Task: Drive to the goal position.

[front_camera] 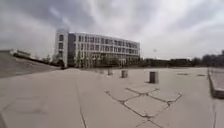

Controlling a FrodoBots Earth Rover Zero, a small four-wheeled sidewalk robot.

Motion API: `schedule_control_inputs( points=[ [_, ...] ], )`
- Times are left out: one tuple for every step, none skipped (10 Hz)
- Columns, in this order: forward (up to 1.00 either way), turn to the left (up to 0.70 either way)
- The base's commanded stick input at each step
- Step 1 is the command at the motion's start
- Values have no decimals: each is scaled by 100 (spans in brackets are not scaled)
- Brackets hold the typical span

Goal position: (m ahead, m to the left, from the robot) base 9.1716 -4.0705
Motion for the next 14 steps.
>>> schedule_control_inputs(
  points=[
    [70, 0],
    [70, 0],
    [70, 0],
    [70, 0],
    [70, 0],
    [70, 0],
    [70, 0],
    [70, 0],
    [70, 0],
    [70, 0],
    [70, 0],
    [70, 0],
    [70, 0],
    [70, 0]
  ],
)
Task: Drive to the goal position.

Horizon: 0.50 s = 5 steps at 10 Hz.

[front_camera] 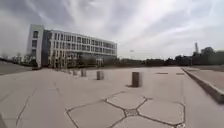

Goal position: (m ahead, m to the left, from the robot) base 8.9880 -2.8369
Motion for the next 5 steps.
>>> schedule_control_inputs(
  points=[
    [70, 0],
    [70, 0],
    [70, 0],
    [70, 0],
    [70, 0]
  ],
)
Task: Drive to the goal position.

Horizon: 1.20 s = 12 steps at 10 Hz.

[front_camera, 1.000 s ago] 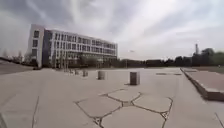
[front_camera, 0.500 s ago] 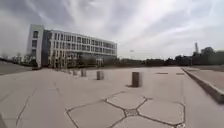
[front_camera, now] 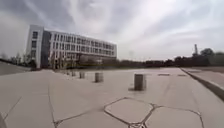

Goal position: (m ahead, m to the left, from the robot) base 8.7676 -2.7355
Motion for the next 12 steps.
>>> schedule_control_inputs(
  points=[
    [70, 0],
    [70, 0],
    [70, 0],
    [70, 0],
    [70, 0],
    [70, 0],
    [70, 0],
    [70, 0],
    [70, 0],
    [70, 0],
    [70, 0],
    [70, 0]
  ],
)
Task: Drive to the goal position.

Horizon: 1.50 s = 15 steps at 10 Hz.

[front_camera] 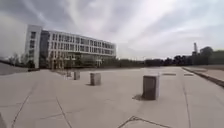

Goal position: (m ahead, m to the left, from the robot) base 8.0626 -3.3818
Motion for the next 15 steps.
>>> schedule_control_inputs(
  points=[
    [70, 0],
    [70, 0],
    [70, 0],
    [70, 0],
    [70, 0],
    [70, 0],
    [70, 0],
    [70, 0],
    [70, 0],
    [70, 0],
    [70, 0],
    [70, 0],
    [70, 0],
    [70, 0],
    [70, 0]
  ],
)
